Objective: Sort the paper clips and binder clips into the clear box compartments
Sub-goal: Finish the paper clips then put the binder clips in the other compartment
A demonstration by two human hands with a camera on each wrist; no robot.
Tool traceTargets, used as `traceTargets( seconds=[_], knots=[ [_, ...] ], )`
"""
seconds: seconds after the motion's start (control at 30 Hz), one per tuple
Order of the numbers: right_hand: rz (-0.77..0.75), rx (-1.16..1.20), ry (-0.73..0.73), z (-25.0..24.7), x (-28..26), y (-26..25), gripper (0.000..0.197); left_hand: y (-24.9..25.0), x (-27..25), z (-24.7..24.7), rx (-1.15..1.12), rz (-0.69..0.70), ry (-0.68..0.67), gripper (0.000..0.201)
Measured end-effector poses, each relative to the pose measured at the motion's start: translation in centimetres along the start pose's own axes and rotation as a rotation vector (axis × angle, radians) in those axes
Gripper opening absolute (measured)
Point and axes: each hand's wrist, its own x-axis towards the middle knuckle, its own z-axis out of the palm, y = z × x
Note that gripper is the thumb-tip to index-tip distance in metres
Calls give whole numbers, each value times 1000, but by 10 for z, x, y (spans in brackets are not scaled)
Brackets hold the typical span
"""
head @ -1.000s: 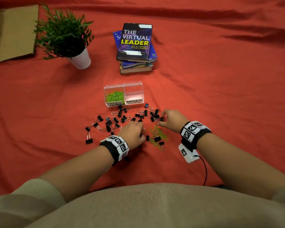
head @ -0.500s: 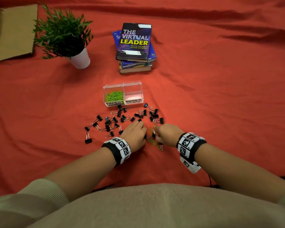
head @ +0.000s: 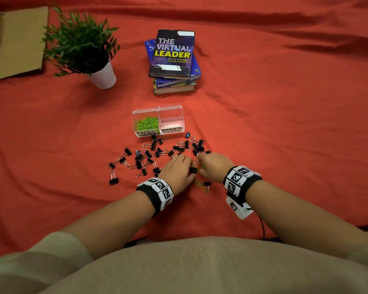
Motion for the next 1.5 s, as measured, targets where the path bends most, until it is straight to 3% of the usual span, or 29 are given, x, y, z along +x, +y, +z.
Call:
traceTargets(
  seconds=[0.1,0.23,0.37,0.5,0.63,0.73,0.87,0.93,1.1,1.23,1.37,1.5],
  knots=[
    [109,51,-20,-1,0,9,28,5,10,1,-43,-39,-9,38],
    [191,89,-101,0,-7,28,26,2,12,-2,-71,-49,-30,23],
    [184,94,-146,6,-14,39,20,-12,13,-4,2,-19,9,23],
    [151,79,-131,12,-17,34,17,-7,16,0,60,120,-69,32],
    [154,123,-114,12,-18,31,16,-2,17,3,14,102,-98,28],
    [177,261,-103,13,-17,36,10,-8,16,0,3,81,-24,25],
    [248,571,-154,7,-17,43,20,-24,13,-8,52,-3,80,25],
    [289,726,-157,3,-18,43,23,-24,11,-10,72,32,90,28],
    [295,994,-98,-4,-17,46,23,-7,10,-2,83,274,-70,40],
    [275,1188,-98,-11,-17,48,23,-1,11,0,89,253,-184,50],
    [300,1253,-132,-12,-15,49,34,4,11,-2,142,226,-232,36],
    [355,1217,-127,-11,-12,40,16,9,9,-2,240,232,-246,21]
  ],
)
